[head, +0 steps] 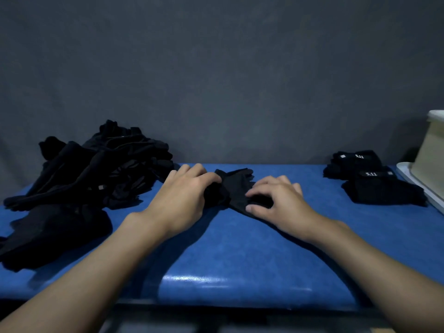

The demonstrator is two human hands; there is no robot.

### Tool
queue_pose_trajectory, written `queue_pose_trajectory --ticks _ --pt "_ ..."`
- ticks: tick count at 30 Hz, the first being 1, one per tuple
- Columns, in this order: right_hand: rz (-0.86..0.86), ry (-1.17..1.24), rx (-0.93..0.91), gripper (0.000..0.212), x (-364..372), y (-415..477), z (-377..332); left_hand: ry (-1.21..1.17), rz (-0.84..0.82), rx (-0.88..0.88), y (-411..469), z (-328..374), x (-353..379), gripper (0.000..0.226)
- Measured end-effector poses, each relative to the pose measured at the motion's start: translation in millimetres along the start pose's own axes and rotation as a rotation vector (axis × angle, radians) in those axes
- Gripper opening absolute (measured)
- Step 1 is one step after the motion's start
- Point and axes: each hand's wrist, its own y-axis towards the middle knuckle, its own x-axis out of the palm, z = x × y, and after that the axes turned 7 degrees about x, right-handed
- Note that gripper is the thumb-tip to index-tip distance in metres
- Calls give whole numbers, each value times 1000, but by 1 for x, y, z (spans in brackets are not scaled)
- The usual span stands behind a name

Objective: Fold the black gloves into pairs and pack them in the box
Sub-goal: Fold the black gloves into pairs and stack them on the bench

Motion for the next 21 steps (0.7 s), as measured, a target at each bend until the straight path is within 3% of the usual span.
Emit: queue_pose_trajectory --ticks 4,9,13,19,21 --pt "42 -17 38 5 -4 3 6 -11 10 7 -2 -3 -6 55" --pt "100 -168 123 31 -13 6 14 -32 -22 -78 -1 -3 -13 32" --pt "67 -109 54 37 -11 2 8 -60 -13 -20 4 8 -8 50" --pt "-75 -166 -19 32 -6 -6 6 152 -230 125 10 20 7 72" --pt "-62 -244 -16 30 -9 -7 11 97 -244 132 10 25 7 64"
